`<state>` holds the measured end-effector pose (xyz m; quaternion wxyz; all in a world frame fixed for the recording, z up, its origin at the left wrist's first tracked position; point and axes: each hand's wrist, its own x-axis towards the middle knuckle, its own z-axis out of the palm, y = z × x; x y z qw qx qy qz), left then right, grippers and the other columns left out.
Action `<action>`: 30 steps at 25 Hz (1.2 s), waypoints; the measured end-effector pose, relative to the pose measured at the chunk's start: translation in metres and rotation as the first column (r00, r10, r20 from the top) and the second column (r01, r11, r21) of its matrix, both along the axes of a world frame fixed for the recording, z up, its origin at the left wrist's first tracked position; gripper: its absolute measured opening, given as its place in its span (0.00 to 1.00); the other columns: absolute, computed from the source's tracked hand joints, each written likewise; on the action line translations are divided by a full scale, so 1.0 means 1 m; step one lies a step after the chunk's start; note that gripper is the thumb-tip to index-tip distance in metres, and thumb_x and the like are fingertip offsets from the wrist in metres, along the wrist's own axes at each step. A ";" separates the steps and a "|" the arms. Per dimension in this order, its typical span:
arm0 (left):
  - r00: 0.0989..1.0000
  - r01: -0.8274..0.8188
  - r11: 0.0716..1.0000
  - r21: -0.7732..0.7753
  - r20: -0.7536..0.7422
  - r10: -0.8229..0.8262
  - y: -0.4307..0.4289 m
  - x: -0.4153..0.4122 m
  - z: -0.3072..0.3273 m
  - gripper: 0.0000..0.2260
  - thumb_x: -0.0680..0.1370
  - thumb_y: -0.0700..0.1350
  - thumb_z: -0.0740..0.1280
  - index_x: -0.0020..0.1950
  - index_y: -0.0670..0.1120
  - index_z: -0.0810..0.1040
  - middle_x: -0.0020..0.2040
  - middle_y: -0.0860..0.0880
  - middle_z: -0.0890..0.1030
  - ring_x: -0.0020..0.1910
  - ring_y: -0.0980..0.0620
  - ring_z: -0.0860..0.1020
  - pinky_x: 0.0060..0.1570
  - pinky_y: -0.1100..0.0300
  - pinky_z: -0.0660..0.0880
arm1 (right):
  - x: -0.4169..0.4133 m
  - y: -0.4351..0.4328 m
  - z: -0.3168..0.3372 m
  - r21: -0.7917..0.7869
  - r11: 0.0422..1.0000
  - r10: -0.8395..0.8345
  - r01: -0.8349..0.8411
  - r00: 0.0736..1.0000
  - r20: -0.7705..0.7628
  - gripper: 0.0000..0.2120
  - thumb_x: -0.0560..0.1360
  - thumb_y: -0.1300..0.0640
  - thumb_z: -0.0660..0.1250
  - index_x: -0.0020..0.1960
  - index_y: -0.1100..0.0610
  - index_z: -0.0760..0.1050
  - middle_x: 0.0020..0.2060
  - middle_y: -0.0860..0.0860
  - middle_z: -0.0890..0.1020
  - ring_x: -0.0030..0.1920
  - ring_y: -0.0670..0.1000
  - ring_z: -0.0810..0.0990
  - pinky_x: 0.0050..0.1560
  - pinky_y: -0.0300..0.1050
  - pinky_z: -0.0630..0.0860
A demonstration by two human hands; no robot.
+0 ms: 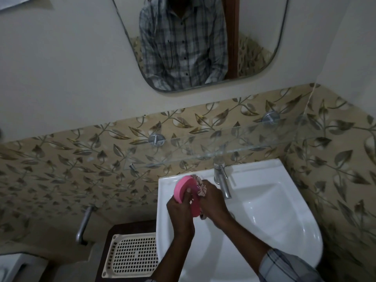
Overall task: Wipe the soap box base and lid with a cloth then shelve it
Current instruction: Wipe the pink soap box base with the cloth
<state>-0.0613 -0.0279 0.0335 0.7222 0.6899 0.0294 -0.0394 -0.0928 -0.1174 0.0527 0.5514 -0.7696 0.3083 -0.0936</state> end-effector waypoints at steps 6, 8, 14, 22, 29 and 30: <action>1.000 -0.012 0.995 -0.095 -0.030 0.009 -0.007 0.017 0.016 0.06 0.74 0.44 0.74 0.38 0.47 0.82 0.31 0.51 0.81 0.31 0.54 0.79 0.30 0.59 0.76 | 0.002 0.010 -0.009 0.279 0.920 -0.267 0.275 0.961 -0.066 0.06 0.77 0.60 0.65 0.48 0.59 0.80 0.32 0.56 0.84 0.27 0.55 0.84 0.25 0.48 0.81; 0.999 -0.001 0.998 -0.067 0.041 0.004 0.006 0.024 0.017 0.09 0.71 0.41 0.76 0.49 0.52 0.84 0.38 0.53 0.86 0.37 0.54 0.83 0.36 0.57 0.80 | 0.004 -0.003 -0.001 0.116 0.968 -0.224 0.222 0.975 0.006 0.03 0.78 0.62 0.65 0.46 0.59 0.77 0.29 0.55 0.83 0.22 0.52 0.82 0.19 0.45 0.78; 0.990 0.032 0.995 -0.094 0.141 -0.019 0.003 0.020 0.020 0.18 0.75 0.37 0.71 0.57 0.58 0.82 0.54 0.53 0.85 0.53 0.51 0.83 0.45 0.58 0.82 | -0.002 0.003 -0.002 0.254 0.921 -0.314 0.296 0.949 0.032 0.05 0.79 0.61 0.65 0.46 0.55 0.78 0.31 0.54 0.84 0.28 0.55 0.84 0.26 0.51 0.83; 0.814 0.149 0.955 -0.258 -0.516 -0.266 0.009 0.005 0.006 0.30 0.75 0.45 0.69 0.75 0.47 0.62 0.63 0.38 0.74 0.58 0.37 0.76 0.53 0.46 0.75 | -0.013 -0.011 -0.016 0.035 0.936 -0.352 0.350 0.927 0.128 0.19 0.75 0.61 0.71 0.65 0.60 0.75 0.56 0.58 0.83 0.54 0.58 0.82 0.55 0.57 0.81; 0.504 -0.036 0.695 -0.718 -0.614 -0.608 0.019 0.033 0.030 0.34 0.79 0.58 0.59 0.74 0.33 0.65 0.67 0.30 0.72 0.59 0.32 0.73 0.63 0.39 0.67 | -0.051 0.007 -0.036 -0.757 0.654 0.364 0.000 0.876 0.315 0.27 0.63 0.71 0.79 0.61 0.62 0.80 0.57 0.58 0.83 0.59 0.57 0.82 0.57 0.49 0.81; 0.480 -0.023 0.681 -0.732 -0.606 -0.635 0.023 0.036 0.032 0.34 0.78 0.56 0.61 0.75 0.33 0.64 0.66 0.30 0.72 0.60 0.32 0.74 0.64 0.40 0.67 | -0.055 0.004 -0.036 -0.796 0.603 0.452 -0.064 0.849 0.274 0.30 0.61 0.73 0.78 0.62 0.62 0.80 0.59 0.58 0.82 0.60 0.58 0.82 0.57 0.52 0.81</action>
